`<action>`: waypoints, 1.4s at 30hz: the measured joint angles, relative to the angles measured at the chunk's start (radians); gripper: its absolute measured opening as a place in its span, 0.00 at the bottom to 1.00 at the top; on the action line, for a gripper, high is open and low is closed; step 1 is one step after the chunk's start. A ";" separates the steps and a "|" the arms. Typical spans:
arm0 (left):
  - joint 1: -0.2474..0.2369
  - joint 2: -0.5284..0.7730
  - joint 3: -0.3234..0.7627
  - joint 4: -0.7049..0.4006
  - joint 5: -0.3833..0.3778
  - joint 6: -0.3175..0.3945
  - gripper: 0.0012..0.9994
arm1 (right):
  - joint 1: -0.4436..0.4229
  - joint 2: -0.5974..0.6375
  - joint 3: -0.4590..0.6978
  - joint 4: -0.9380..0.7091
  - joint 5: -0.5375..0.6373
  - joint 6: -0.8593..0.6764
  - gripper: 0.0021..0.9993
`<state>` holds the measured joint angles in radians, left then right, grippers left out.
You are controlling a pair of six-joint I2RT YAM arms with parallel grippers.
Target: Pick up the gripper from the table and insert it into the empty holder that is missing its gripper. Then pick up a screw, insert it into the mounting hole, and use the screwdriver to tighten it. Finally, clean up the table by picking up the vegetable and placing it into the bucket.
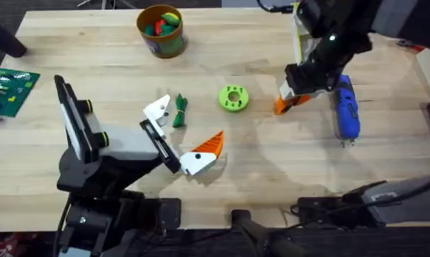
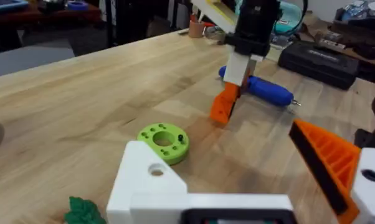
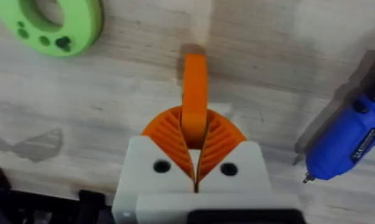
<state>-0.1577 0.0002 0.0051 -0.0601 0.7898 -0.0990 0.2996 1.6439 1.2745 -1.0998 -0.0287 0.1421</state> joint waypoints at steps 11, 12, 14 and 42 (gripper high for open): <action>0.000 0.000 0.000 0.000 0.000 0.000 0.98 | -0.018 -0.240 0.041 0.041 -0.107 0.000 0.02; 0.000 0.000 0.000 0.000 0.000 0.000 0.98 | -0.027 -0.258 0.041 0.053 -0.131 0.000 0.02; 0.000 0.000 0.000 0.000 0.000 0.000 0.98 | -0.058 -0.294 0.043 0.087 -0.207 0.000 0.02; 0.000 0.000 0.000 0.000 0.000 0.000 0.98 | -0.239 -0.230 -0.575 1.979 -1.382 0.848 0.01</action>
<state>-0.1577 0.0001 0.0048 -0.0601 0.7897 -0.0990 0.0611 1.4136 0.6995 0.8792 -1.4106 0.9903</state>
